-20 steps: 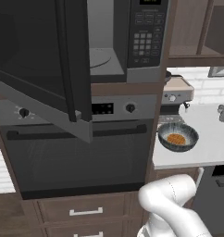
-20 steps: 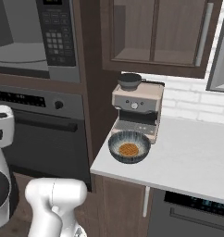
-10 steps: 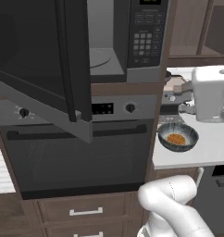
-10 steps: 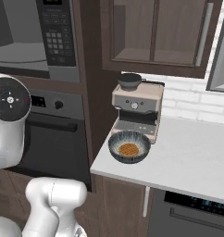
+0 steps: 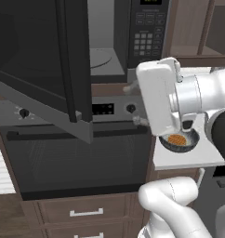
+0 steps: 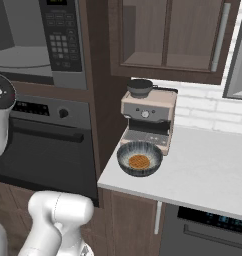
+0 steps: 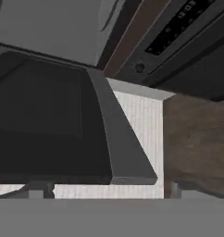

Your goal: Open the microwave, place the bowl with waffle inside the microwave, then close the microwave door and turn it on.

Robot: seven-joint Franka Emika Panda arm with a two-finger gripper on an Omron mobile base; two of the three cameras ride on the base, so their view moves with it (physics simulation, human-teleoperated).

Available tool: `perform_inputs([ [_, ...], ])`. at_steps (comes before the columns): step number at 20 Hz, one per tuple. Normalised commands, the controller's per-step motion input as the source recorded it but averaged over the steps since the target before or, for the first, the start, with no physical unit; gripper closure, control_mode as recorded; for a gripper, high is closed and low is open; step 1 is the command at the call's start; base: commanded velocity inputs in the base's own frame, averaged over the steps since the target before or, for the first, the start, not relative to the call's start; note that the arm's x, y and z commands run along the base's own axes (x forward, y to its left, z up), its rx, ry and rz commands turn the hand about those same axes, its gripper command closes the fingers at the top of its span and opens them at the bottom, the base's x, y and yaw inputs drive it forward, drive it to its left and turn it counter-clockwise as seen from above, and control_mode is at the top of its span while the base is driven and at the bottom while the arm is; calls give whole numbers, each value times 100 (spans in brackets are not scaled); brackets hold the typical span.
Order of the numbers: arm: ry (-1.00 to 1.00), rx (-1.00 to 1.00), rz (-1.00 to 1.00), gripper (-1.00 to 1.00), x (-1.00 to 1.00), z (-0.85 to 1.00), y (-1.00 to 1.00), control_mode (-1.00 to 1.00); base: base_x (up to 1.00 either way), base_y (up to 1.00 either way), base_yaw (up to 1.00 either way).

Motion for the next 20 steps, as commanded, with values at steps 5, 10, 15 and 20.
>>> perform_inputs([
  [5, 28, 29, 11, -100, 91, -23, 62, -100, 0, 0, 0],
  [10, 6, 15, 12, -100, 55, -9, 76, -100, 0, 0, 0],
  [15, 4, 0, 16, -100, 5, 0, 96, -100, 0, 0, 0],
  [20, 1, 0, 16, -100, 3, 4, 59, -100, 0, 0, 0],
])
